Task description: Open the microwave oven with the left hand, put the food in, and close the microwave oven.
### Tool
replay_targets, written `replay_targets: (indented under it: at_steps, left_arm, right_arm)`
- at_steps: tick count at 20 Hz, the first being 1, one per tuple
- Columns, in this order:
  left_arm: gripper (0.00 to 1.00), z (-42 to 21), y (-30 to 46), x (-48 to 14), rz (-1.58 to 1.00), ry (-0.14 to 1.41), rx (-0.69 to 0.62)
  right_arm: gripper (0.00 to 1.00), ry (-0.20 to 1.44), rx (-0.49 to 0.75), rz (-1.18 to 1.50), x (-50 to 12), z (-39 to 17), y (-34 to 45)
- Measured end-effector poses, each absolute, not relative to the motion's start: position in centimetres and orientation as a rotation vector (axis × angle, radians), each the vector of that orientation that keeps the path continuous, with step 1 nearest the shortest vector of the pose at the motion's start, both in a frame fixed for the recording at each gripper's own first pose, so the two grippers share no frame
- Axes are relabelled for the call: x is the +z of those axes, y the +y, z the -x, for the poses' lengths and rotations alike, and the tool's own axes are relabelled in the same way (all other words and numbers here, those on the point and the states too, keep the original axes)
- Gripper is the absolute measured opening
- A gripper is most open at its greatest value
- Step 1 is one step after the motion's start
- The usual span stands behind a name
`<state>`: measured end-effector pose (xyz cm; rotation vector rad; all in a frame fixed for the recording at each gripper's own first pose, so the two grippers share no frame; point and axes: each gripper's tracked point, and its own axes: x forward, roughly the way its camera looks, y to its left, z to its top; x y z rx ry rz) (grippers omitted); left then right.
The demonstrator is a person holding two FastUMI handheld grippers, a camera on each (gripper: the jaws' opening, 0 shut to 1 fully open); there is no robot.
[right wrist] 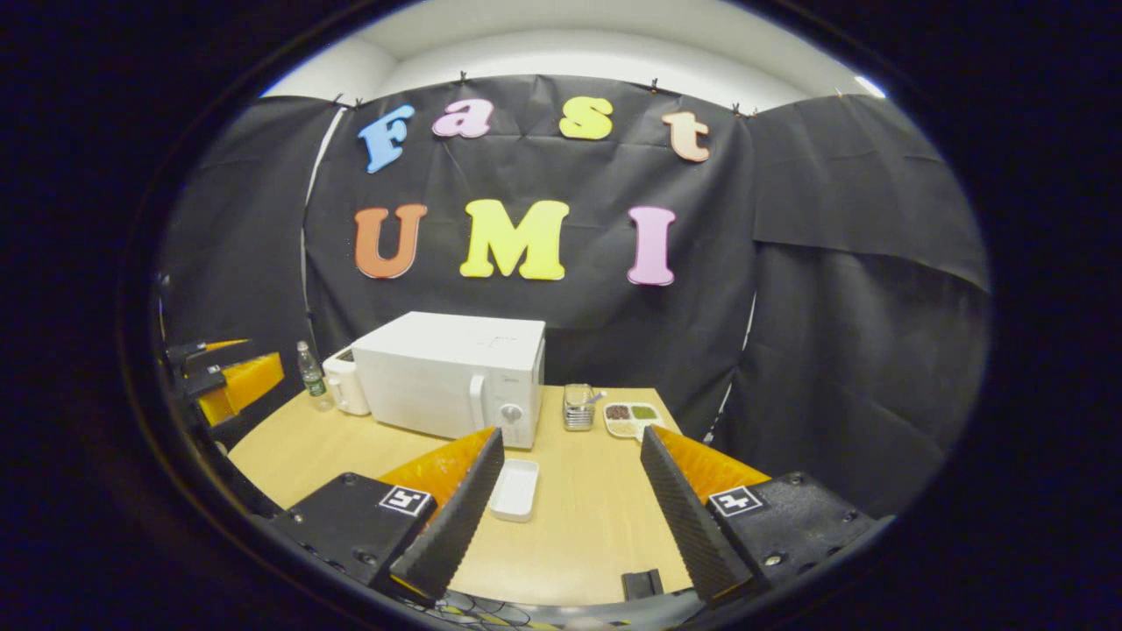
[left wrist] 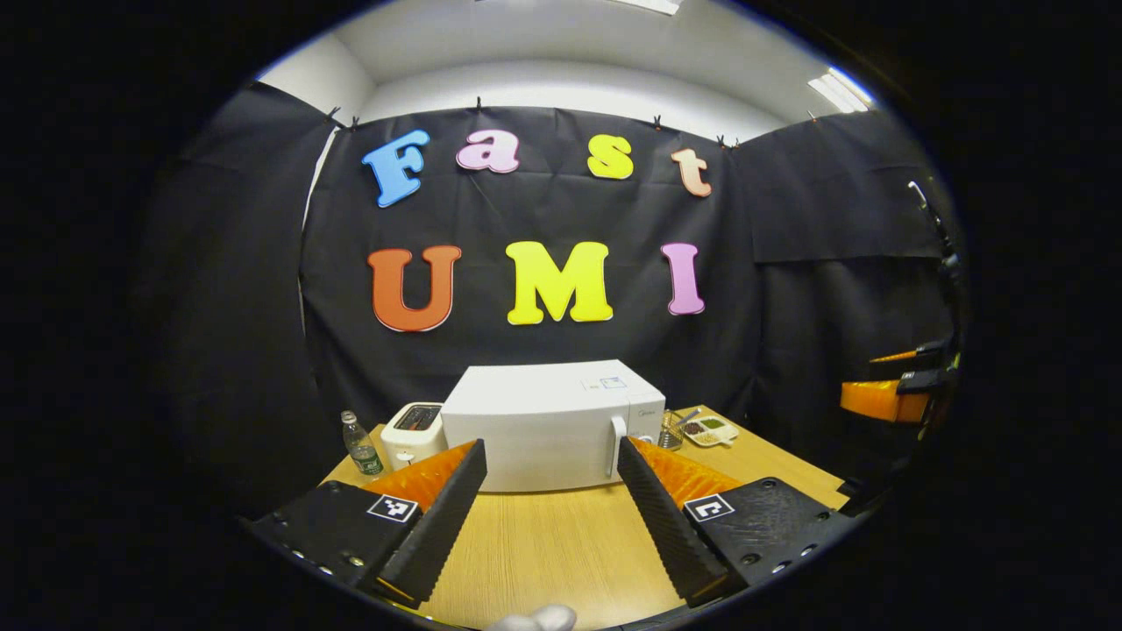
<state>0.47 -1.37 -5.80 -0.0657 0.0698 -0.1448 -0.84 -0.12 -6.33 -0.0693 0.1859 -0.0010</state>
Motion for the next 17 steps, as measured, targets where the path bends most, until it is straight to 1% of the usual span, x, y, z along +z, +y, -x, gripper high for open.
replay_targets:
  at_steps: [4,5,6,8,9,10,11,14,15,16,17]
  left_arm:
    - [0.94,1.6,-0.2,-1.4,0.087,0.021,-0.096]
    - [0.94,1.8,0.1,-0.9,0.087,0.020,-0.079]
    - [0.94,2.3,0.4,-0.5,0.079,0.022,-0.064]
    - [0.94,2.9,0.7,0.6,0.079,0.005,-0.047]
    - [0.94,3.1,0.7,0.8,0.078,0.002,-0.039]
    - [0.94,3.3,0.8,0.9,0.076,0.001,-0.034]
    - [0.94,3.3,0.8,1.1,0.075,0.000,-0.033]
    - [0.94,3.5,1.1,0.9,0.070,0.007,-0.023]
    - [0.94,3.5,1.1,0.8,0.069,0.012,-0.022]
    - [0.94,3.6,1.2,0.7,0.066,0.013,-0.021]
    - [0.94,3.7,1.2,0.9,0.063,0.008,-0.020]
  right_arm:
    - [1.00,0.133,0.013,0.015,-4.1,2.1,-0.3]
    - [0.94,0.128,0.015,0.001,-3.6,2.1,-0.3]
    - [1.00,0.118,0.018,-0.013,-3.2,2.2,-0.3]
    - [1.00,0.105,0.019,-0.020,-2.8,1.9,-0.4]
    - [0.93,0.100,0.017,-0.021,-2.6,1.8,-0.5]
    - [1.00,0.098,0.023,-0.022,-2.5,1.8,-0.3]
    - [0.93,0.094,0.027,-0.022,-2.3,1.7,-0.1]
    - [0.93,0.069,0.036,-0.016,-1.5,1.9,0.1]
    - [1.00,0.060,0.038,-0.013,-1.1,1.9,0.3]
    - [0.93,0.051,0.041,-0.009,-0.8,1.9,0.4]
    - [0.93,0.046,0.041,-0.009,-0.5,1.9,0.4]
